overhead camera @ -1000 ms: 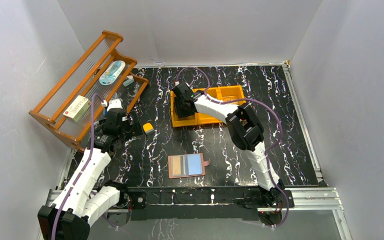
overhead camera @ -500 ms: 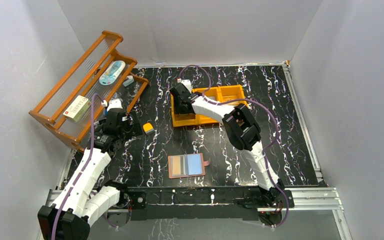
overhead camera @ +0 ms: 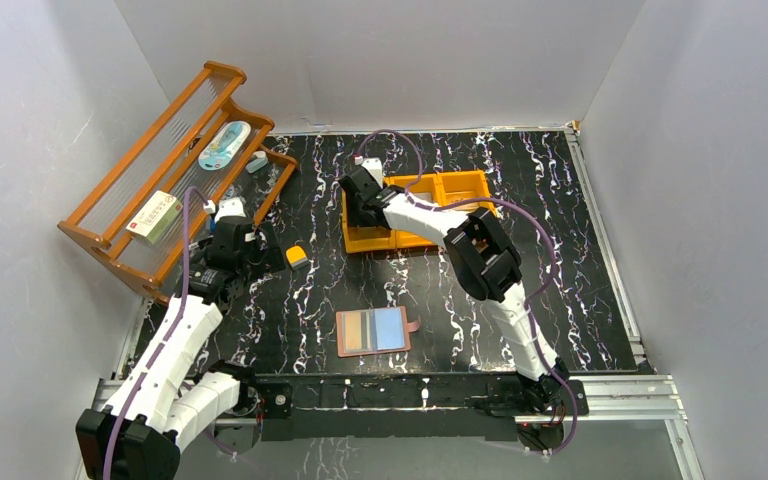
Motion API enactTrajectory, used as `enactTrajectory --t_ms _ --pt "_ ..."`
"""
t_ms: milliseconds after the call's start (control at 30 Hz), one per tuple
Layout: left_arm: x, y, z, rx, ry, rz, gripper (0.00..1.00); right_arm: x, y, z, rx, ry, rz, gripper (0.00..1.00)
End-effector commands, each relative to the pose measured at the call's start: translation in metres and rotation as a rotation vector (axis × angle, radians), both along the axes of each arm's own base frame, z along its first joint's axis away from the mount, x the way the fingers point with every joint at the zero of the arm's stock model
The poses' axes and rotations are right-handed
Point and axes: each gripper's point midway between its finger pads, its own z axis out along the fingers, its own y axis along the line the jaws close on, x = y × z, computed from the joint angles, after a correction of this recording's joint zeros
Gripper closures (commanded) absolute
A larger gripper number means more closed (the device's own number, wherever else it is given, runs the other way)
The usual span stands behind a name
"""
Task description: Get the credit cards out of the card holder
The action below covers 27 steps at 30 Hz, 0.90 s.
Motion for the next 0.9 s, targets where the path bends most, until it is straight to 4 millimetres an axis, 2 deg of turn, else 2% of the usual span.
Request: enactTrajectory --t_ms 0,167,400,567,700,867 --pt "-0.002 0.004 0.002 0.019 0.003 0.008 0.02 -0.008 0.013 0.034 0.107 0.005 0.047 0.31" --pt "-0.002 0.004 0.002 0.017 0.002 0.007 0.02 -0.012 0.020 0.065 0.165 -0.021 0.093 0.31" --pt "-0.002 0.004 0.002 0.016 0.004 0.005 0.02 -0.017 0.017 0.082 0.170 -0.026 0.106 0.31" --pt "-0.002 0.004 0.002 0.017 0.003 0.004 0.02 -0.030 0.011 0.100 0.184 -0.043 0.120 0.31" --pt "-0.002 0.004 0.001 0.018 0.006 0.006 0.02 -0.054 0.002 0.116 0.196 -0.049 0.139 0.31" --pt "-0.002 0.004 0.000 0.021 0.012 0.005 0.02 -0.107 -0.010 0.118 0.211 -0.022 0.148 0.32"
